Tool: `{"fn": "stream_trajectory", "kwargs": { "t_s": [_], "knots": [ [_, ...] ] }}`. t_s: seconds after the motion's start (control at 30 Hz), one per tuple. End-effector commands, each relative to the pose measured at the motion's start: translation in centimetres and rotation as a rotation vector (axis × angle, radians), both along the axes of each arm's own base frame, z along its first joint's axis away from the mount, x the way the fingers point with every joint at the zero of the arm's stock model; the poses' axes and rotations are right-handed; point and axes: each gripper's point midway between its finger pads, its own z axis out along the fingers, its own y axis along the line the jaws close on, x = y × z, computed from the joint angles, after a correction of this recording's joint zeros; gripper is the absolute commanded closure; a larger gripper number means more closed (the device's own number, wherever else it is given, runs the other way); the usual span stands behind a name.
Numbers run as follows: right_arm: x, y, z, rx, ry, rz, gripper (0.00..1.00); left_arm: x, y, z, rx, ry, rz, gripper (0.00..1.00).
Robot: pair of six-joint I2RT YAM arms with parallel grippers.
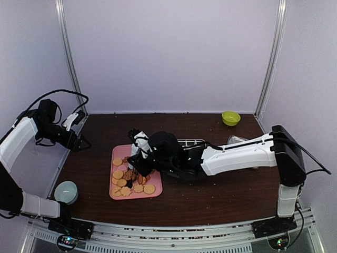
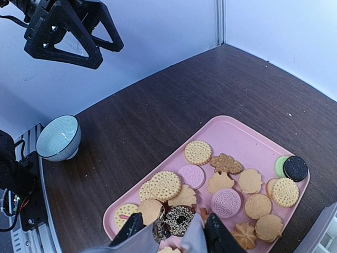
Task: Pack the cookies
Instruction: Pick up the fake cookies from the plate, then place the fake cookies in the empty pocket of the box.
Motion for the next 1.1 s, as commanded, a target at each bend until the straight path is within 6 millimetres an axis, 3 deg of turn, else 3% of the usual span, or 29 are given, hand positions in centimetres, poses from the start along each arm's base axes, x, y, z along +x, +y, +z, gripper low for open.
{"fn": "stream_trajectory", "kwargs": {
  "t_s": [0.0,0.23,0.4,0.53,0.8,0.93,1.07],
  "knots": [
    [0.3,0.3,4.2,0.052,-0.053,-0.017,0.71,0.7,0.1,1.5,-0.009,-0.066,0.007,0.08],
    [0.6,-0.6,8.1,0.074,-0.101,-0.035,0.74,0.8,0.1,1.7,-0.007,-0.079,0.007,0.08],
    [1.2,-2.5,9.9,0.078,-0.116,-0.072,0.75,0.7,0.2,1.8,0.004,-0.085,0.010,0.08],
    [2.8,-5.4,10.2,0.050,-0.126,-0.140,0.76,0.5,0.4,1.8,0.021,-0.094,0.011,0.08],
    [8.1,-14.4,10.5,0.020,-0.141,-0.331,0.77,-0.2,0.3,1.0,0.034,-0.078,-0.018,0.07],
    [10.2,-16.3,10.3,-0.003,-0.152,-0.382,0.77,-0.4,0.1,0.8,0.026,-0.074,-0.031,0.07],
    [11.8,-16.5,9.7,-0.025,-0.155,-0.405,0.77,-0.5,0.0,0.8,0.022,-0.075,-0.041,0.08]
  ]
}}
